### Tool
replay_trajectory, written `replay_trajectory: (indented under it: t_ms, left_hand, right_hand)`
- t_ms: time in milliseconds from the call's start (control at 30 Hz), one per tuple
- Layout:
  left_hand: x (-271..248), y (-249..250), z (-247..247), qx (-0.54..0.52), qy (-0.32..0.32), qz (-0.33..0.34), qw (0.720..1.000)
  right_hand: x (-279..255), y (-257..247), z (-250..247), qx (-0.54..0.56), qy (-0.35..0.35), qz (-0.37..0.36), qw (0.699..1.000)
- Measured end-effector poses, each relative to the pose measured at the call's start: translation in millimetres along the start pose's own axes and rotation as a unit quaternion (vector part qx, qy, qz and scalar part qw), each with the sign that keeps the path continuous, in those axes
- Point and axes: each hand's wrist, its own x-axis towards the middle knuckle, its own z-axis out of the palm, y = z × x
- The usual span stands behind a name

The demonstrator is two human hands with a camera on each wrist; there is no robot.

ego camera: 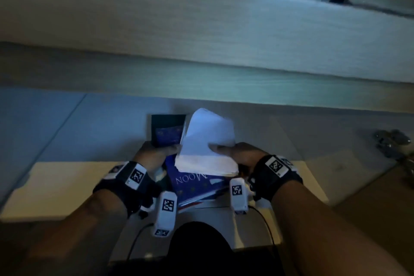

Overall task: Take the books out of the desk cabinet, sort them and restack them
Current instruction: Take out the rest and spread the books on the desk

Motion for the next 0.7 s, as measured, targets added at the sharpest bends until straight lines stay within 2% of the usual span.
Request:
replay_trajectory:
  t_ms: [100, 200, 333, 500, 600, 700]
  left_hand:
    - [-24.4, -2.4, -11.6, -0.011, -0.009, -0.021, 1.000]
    - [-54.6, -6.7, -30.7, 0.040, -0.027, -0.057, 0.997]
    - [-104.8, -7.3, -58.2, 0.009, -0.048, -0.164, 0.985]
    - [-189.8, 31.8, -72.8, -0.078, -0.067, -0.223, 0.969]
    - [-237.8, 75.0, -77.3, -0.099, -0.086, -0.245, 0.961]
    - [-294.8, 117.0, -82.8, -0.123, -0.101, -0.258, 0.953]
  right_hand:
    - [-16.4, 2.6, 17.3, 0.023, -0.019, 0.013, 0.999]
    - [-46.4, -4.1, 32.1, 0.021, -0.057, 0.011, 0.998]
    - [-88.5, -5.1, 45.8, 0.026, -0.124, 0.039, 0.991]
    - [-165.1, -14.5, 66.0, 0.140, -0.118, 0.129, 0.974]
    - [-225.7, -52.9, 64.6, 0.166, -0.128, 0.168, 0.963]
    - [-284.6, -96.0, 65.5, 0.179, -0.139, 0.171, 0.959]
